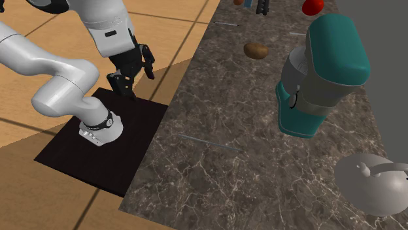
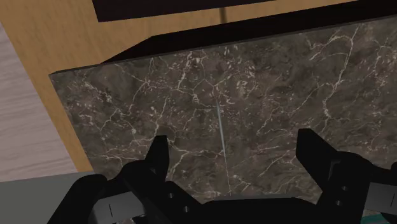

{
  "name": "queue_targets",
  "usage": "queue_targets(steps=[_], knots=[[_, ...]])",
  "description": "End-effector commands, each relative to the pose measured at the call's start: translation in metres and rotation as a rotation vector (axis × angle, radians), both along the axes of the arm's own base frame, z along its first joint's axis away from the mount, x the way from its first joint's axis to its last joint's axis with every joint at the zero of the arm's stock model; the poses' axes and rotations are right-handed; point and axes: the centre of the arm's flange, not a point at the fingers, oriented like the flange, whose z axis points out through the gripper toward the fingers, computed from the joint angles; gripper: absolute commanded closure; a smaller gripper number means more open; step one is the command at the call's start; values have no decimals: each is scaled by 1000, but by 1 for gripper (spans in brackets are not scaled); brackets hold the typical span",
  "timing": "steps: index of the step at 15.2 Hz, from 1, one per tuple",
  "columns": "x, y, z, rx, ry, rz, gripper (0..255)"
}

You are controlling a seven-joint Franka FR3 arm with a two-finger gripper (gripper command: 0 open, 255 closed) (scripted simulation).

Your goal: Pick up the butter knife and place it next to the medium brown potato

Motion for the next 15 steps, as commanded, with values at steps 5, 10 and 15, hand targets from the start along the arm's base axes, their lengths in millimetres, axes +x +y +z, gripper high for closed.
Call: queue_targets(steps=[5,10,15], knots=[[43,0,-36,1,30,20,0],[95,1,-83,2,68,45,0],[145,3,-132,3,106,71,0]])
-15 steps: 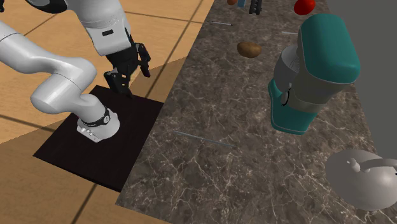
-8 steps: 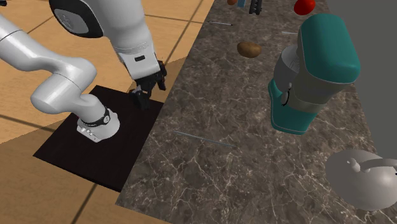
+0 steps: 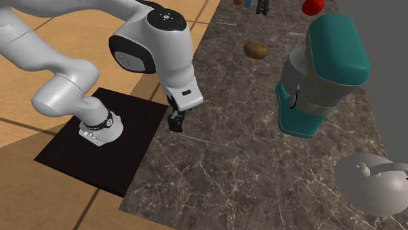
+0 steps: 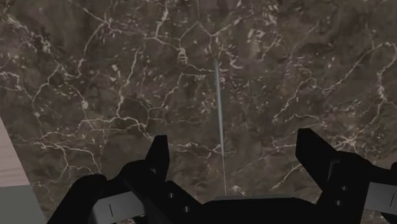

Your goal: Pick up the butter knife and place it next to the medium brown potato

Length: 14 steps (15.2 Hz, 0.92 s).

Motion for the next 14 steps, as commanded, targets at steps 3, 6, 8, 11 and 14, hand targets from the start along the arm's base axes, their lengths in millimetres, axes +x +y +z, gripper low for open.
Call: queue_targets(steps=[3,6,8,11,14], knots=[[41,2,-42,1,30,21,0],[69,4,-73,1,53,36,0],[74,5,-83,1,56,38,0],[73,5,-99,1,56,38,0],[72,5,-115,1,56,38,0]])
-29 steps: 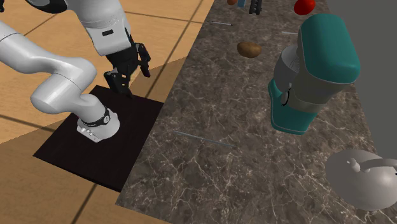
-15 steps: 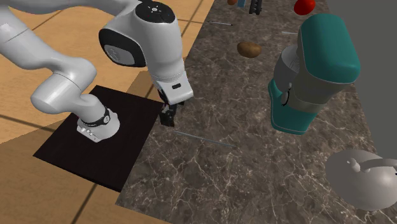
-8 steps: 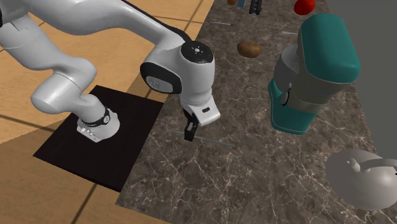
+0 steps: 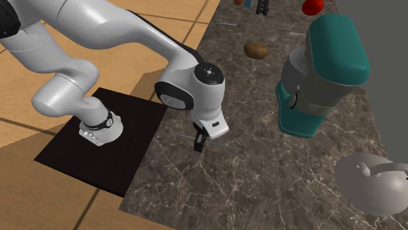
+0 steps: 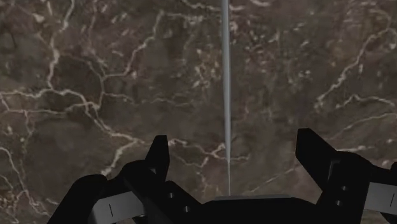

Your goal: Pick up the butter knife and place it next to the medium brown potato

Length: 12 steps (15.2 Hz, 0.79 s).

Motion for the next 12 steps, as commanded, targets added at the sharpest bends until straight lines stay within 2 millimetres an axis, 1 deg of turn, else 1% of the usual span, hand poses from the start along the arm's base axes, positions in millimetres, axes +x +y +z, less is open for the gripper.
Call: queue_targets(steps=[1,8,9,12], knots=[[-1,0,-8,0,-1,0,0],[-1,0,-8,0,-1,0,0],[-1,0,-8,0,-1,0,255],[-1,0,-8,0,-1,0,255]])
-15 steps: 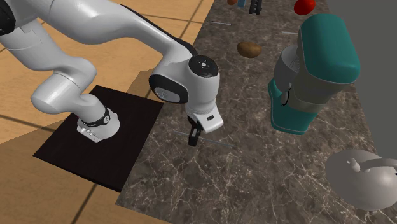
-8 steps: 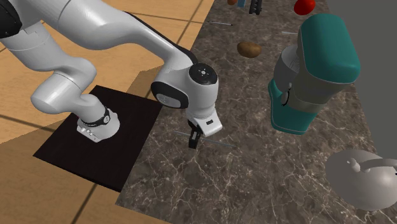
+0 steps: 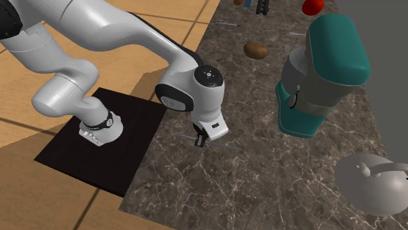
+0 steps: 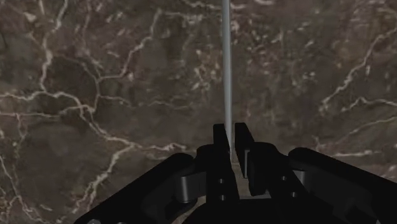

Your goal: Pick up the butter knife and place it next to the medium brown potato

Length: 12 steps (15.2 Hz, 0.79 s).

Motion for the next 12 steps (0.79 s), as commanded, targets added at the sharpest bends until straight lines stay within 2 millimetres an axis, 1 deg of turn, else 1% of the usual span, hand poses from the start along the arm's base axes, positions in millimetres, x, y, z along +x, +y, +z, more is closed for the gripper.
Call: queue_targets(steps=[1,6,12], knots=[[0,0,0,0,0,0,255],[0,0,0,0,0,0,255],[0,0,32,0,0,0,255]])
